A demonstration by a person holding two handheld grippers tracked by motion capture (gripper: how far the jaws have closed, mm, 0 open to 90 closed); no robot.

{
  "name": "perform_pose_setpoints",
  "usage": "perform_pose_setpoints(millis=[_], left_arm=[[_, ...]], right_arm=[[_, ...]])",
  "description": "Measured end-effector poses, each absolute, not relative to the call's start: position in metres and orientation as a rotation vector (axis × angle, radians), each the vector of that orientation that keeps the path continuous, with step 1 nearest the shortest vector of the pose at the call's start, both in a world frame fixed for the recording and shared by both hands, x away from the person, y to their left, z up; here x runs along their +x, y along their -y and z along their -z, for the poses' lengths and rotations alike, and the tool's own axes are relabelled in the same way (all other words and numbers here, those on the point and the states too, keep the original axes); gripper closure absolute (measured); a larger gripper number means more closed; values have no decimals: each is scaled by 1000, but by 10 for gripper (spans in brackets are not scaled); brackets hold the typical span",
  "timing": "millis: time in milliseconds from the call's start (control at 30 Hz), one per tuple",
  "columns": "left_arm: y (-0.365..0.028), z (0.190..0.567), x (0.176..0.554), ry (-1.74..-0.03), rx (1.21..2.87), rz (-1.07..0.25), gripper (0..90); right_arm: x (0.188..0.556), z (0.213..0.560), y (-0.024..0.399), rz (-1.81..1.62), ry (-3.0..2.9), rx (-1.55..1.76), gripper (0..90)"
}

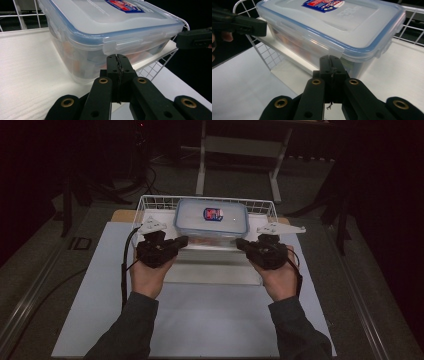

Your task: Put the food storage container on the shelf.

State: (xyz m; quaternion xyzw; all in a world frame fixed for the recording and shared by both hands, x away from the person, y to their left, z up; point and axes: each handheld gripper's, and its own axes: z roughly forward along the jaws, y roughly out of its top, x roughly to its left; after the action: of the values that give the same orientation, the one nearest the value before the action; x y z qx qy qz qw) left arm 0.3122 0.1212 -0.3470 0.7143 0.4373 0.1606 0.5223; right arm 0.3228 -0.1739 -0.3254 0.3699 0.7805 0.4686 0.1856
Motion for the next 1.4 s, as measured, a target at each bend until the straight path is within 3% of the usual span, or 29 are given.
perform_pose_setpoints(millis=[333, 733, 1233, 1400], left_arm=[[-132, 341, 299, -999, 1682, -365, 866], [-157, 336, 265, -911, 1718, -446, 731], [-191, 360, 232, -832, 1712, -537, 467], [-209, 379, 228, -828, 1687, -569, 407]], right_arm=[[310, 319, 180, -1363, -2175, 1030, 898], [274, 330, 210, -1412, -2199, 991, 861], [259, 365, 260, -1342, -2100, 1020, 437], [253, 377, 278, -1318, -2044, 968, 355]])
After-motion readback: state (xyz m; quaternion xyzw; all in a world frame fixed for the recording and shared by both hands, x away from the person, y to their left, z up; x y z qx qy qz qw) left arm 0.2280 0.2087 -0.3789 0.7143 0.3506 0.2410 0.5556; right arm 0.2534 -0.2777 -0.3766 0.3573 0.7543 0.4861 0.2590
